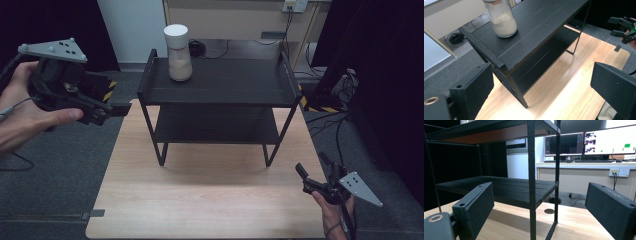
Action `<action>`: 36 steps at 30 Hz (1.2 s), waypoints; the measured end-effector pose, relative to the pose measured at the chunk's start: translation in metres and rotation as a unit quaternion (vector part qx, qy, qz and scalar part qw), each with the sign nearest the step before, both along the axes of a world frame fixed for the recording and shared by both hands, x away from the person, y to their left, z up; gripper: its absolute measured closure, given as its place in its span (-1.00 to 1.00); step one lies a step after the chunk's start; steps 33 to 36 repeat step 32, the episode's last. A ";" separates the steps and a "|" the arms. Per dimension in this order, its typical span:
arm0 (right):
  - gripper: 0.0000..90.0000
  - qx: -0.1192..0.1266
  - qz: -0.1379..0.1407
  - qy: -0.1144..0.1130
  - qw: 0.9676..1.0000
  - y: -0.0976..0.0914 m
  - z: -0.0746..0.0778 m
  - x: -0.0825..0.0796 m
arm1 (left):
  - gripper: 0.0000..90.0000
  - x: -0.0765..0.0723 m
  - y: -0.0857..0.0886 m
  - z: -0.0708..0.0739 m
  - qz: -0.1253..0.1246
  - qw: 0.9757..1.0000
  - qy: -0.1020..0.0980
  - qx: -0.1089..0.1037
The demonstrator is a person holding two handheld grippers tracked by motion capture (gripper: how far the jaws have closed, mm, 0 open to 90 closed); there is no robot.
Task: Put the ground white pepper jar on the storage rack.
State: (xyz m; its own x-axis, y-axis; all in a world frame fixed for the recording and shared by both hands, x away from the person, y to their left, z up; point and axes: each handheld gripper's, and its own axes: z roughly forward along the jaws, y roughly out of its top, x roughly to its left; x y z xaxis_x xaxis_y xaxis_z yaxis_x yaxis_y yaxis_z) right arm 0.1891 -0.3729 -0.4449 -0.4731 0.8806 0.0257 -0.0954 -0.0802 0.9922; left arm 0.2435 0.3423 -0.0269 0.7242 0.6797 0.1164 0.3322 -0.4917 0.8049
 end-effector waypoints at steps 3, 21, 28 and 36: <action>-0.81 -0.001 -0.001 -0.001 1.000 0.001 0.000 0.000 | -0.91 -0.002 -0.001 0.001 0.001 1.000 -0.004 0.003; -0.81 -0.002 0.000 -0.001 1.000 0.001 0.000 0.000 | -0.92 0.002 -0.008 0.002 -0.001 1.000 0.001 0.015; -0.81 -0.001 -0.001 -0.001 1.000 0.001 0.000 -0.001 | -0.92 0.000 -0.002 0.001 -0.004 1.000 -0.001 0.005; -0.82 -0.001 0.002 -0.011 1.000 0.002 0.002 0.000 | -0.92 -0.009 0.004 -0.004 -0.004 1.000 -0.015 -0.001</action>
